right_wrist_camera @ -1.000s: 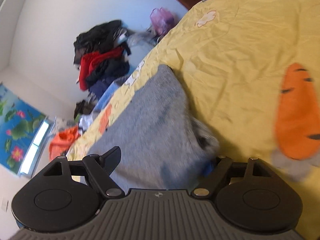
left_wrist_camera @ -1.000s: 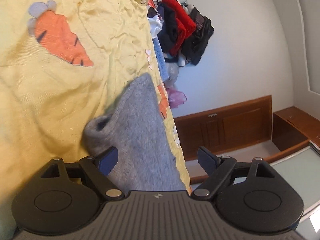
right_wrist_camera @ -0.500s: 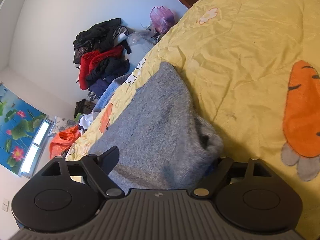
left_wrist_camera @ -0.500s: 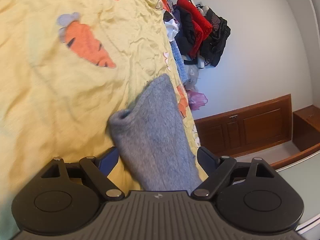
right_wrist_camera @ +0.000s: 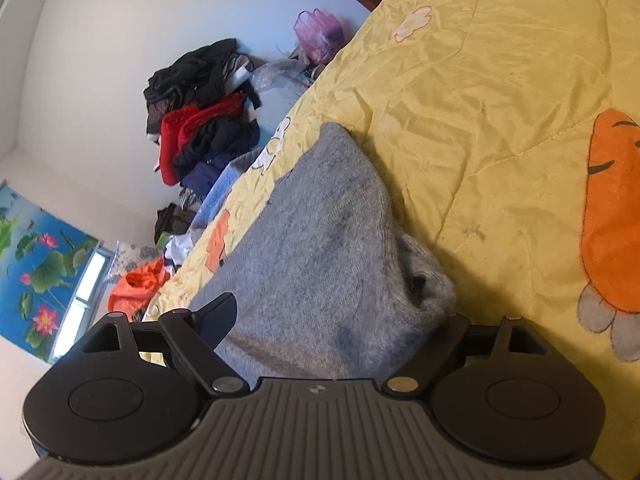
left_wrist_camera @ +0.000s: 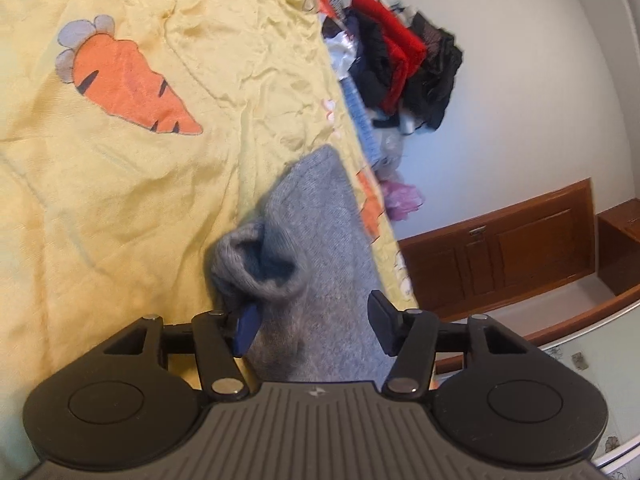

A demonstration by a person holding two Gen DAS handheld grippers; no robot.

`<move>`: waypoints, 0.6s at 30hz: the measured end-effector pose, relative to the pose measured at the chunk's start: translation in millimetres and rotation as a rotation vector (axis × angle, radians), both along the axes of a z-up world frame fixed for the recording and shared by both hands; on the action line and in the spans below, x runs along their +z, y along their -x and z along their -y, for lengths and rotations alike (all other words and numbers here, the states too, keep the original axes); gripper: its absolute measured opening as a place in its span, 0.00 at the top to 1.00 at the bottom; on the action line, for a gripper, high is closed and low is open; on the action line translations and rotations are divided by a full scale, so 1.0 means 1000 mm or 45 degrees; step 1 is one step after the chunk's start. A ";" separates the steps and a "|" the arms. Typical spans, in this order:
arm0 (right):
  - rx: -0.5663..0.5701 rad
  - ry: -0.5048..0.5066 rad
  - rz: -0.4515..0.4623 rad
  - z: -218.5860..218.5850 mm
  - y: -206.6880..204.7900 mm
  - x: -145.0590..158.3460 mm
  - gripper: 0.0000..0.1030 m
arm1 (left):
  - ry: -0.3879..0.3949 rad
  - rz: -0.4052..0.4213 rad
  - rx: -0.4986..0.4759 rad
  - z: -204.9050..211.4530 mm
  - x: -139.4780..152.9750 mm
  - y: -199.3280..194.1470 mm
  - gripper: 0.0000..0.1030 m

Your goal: Fold small clothes

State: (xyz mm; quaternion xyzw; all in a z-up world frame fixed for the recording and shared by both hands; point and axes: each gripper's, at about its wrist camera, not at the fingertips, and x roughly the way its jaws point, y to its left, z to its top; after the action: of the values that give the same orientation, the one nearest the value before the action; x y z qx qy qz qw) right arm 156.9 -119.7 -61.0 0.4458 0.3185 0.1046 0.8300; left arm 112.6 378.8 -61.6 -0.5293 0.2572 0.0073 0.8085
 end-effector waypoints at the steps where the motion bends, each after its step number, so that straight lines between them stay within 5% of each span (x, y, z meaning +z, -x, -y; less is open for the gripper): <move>1: 0.004 -0.001 0.011 0.001 0.002 -0.001 0.19 | -0.018 -0.045 0.006 0.000 0.002 0.003 0.40; 8: 0.011 0.023 0.016 -0.001 0.004 0.000 0.18 | -0.103 -0.153 0.061 0.006 0.011 0.003 0.34; 13: 0.016 0.008 0.025 0.002 0.005 -0.001 0.19 | -0.473 -0.237 0.093 0.031 0.027 -0.022 0.33; 14: 0.017 0.006 0.027 0.002 0.006 -0.001 0.19 | -0.520 -0.232 0.074 0.036 0.028 -0.027 0.22; 16: 0.016 0.008 0.034 0.002 0.006 -0.001 0.18 | -0.515 -0.193 0.037 0.040 0.028 -0.032 0.15; 18: 0.012 0.013 0.040 0.000 0.007 -0.002 0.18 | -0.390 -0.121 -0.018 0.038 0.021 -0.034 0.15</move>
State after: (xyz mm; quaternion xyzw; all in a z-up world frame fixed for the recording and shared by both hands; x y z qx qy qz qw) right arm 150.3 -120.1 -62.6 0.4385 0.3081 0.1138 0.8366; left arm 146.7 341.0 -40.8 -0.3968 0.2950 0.0657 0.8667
